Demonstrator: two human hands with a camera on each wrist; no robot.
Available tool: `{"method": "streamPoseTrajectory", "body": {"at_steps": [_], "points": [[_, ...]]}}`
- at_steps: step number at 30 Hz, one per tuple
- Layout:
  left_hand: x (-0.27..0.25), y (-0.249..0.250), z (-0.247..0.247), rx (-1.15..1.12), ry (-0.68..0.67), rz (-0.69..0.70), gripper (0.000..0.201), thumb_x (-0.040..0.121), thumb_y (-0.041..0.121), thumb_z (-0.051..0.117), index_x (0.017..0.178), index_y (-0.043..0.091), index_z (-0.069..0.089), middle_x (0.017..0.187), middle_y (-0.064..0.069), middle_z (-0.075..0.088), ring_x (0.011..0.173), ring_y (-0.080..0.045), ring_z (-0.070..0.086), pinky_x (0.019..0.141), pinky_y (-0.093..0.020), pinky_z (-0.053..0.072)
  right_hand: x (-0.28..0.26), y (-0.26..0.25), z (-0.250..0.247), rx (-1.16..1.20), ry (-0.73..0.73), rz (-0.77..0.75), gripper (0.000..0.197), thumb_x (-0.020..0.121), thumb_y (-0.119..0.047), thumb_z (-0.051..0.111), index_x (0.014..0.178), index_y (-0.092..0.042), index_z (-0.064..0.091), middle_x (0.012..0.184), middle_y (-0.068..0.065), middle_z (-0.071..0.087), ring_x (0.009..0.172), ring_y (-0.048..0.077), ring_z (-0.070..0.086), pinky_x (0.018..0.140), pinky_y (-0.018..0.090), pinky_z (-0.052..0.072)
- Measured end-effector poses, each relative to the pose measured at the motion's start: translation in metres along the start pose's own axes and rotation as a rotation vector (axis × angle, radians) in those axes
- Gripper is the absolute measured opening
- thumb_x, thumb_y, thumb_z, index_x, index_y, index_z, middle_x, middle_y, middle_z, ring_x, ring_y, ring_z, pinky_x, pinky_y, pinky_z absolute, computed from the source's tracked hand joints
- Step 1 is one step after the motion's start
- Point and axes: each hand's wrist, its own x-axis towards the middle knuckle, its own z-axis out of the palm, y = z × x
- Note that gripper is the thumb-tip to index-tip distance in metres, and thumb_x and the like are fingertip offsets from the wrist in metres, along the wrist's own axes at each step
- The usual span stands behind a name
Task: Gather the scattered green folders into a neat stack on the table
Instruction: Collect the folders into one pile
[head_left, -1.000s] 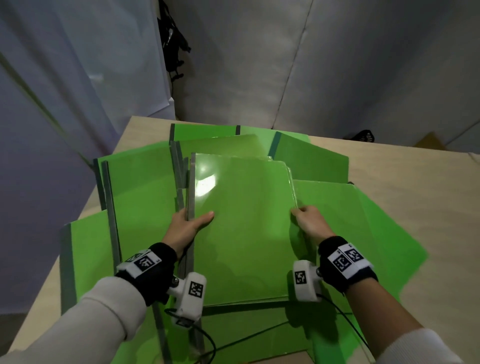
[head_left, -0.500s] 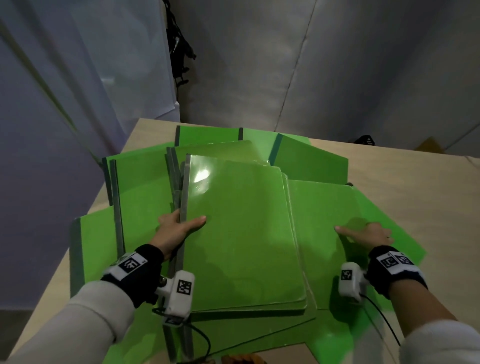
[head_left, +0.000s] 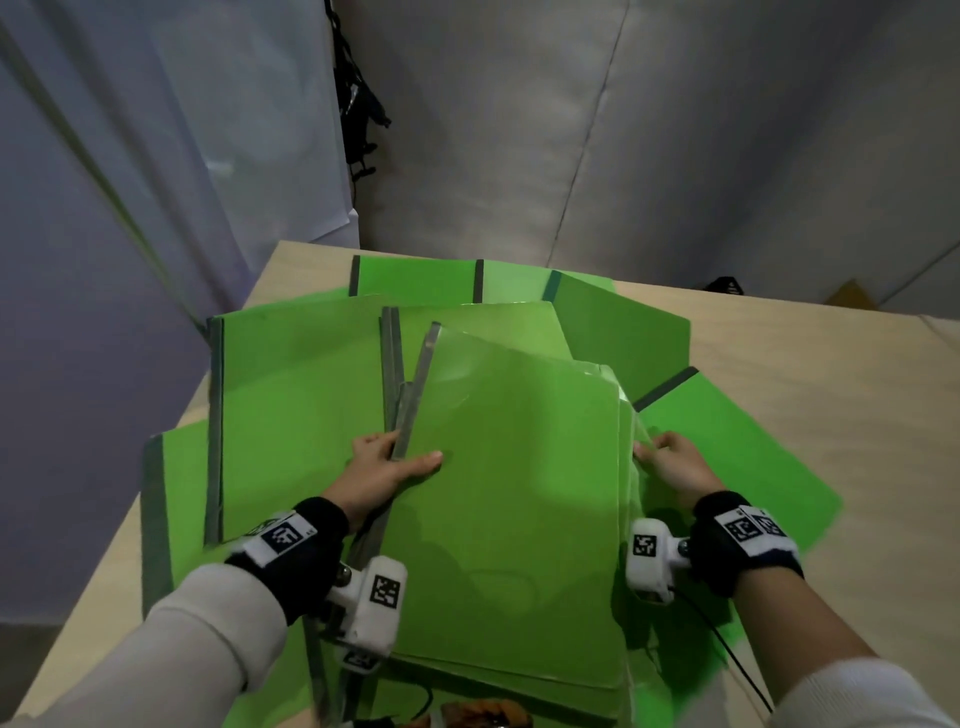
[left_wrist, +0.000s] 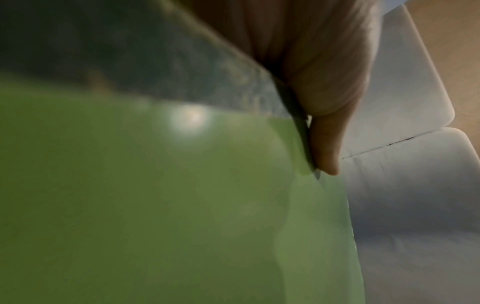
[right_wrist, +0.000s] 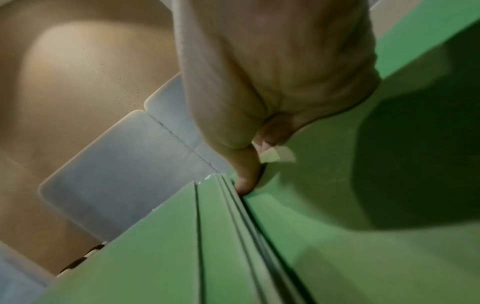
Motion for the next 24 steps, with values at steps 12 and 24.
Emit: {"method": "streamPoseTrajectory", "body": {"at_steps": [12, 24], "points": [[-0.002, -0.004, 0.004, -0.167, 0.01, 0.015, 0.102, 0.084, 0.01, 0.064, 0.149, 0.029, -0.013, 0.16, -0.015, -0.001, 0.146, -0.033, 0.016, 0.115, -0.052, 0.021, -0.022, -0.003, 0.015, 0.119, -0.144, -0.034, 0.101, 0.066, -0.067, 0.054, 0.147, -0.015, 0.025, 0.155, 0.014, 0.027, 0.141, 0.03, 0.029, 0.112, 0.053, 0.021], [0.001, 0.004, -0.008, 0.083, -0.12, -0.101, 0.072, 0.089, 0.048, 0.047, 0.148, 0.015, 0.024, 0.147, -0.009, 0.041, 0.128, -0.027, 0.046, 0.108, -0.043, 0.035, -0.025, -0.003, 0.02, 0.286, -0.164, 0.014, 0.088, 0.065, -0.038, 0.075, 0.138, -0.005, 0.038, 0.143, 0.016, 0.045, 0.134, 0.033, 0.04, 0.109, 0.044, 0.03]]}}
